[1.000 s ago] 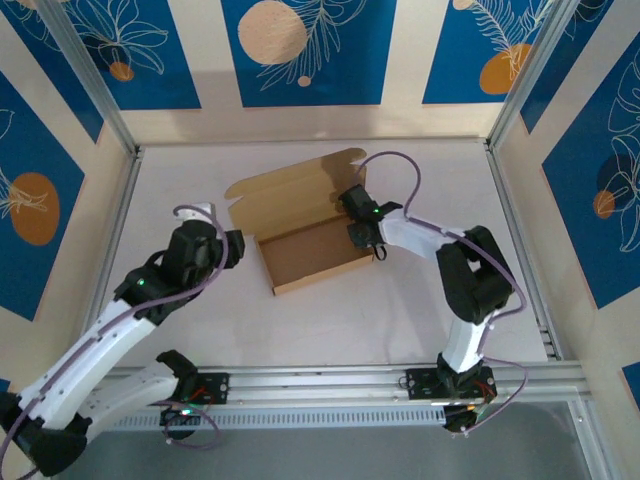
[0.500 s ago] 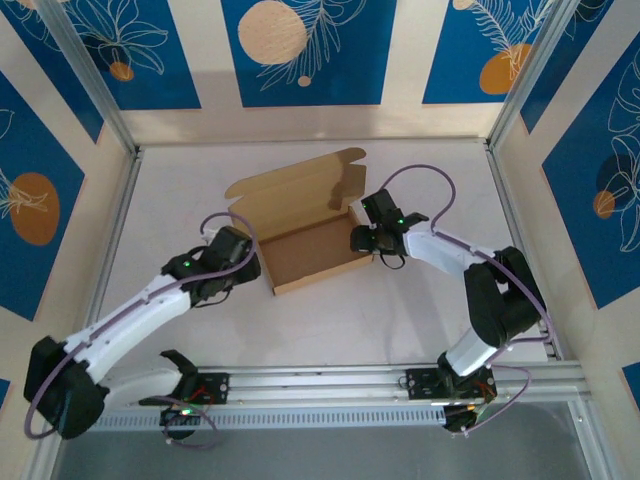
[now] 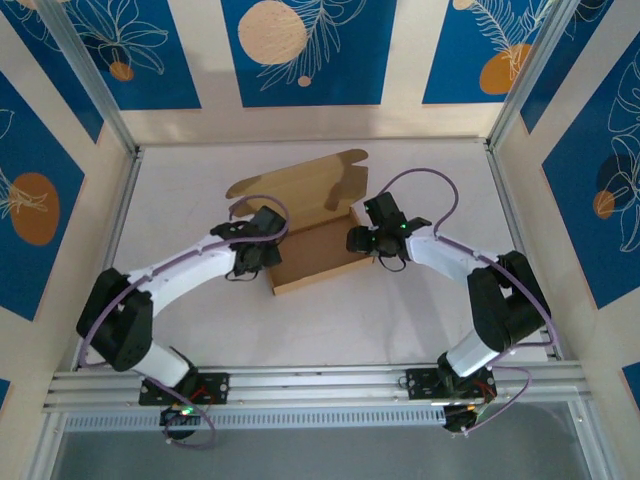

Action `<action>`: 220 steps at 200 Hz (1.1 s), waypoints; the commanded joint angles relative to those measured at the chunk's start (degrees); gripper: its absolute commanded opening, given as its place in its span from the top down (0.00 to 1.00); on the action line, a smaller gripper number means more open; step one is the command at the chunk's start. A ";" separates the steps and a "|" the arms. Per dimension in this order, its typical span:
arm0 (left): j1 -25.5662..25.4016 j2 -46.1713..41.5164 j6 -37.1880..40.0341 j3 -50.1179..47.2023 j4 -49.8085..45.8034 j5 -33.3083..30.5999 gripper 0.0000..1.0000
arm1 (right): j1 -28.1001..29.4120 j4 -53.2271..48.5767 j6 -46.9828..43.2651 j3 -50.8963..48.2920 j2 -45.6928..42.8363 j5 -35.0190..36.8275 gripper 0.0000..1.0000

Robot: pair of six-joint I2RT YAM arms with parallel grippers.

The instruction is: Fold the paper box

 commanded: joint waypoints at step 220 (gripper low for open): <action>-4.53 20.81 15.08 16.61 -15.29 -12.62 0.63 | -2.33 -4.37 1.34 -1.99 -10.72 1.99 0.35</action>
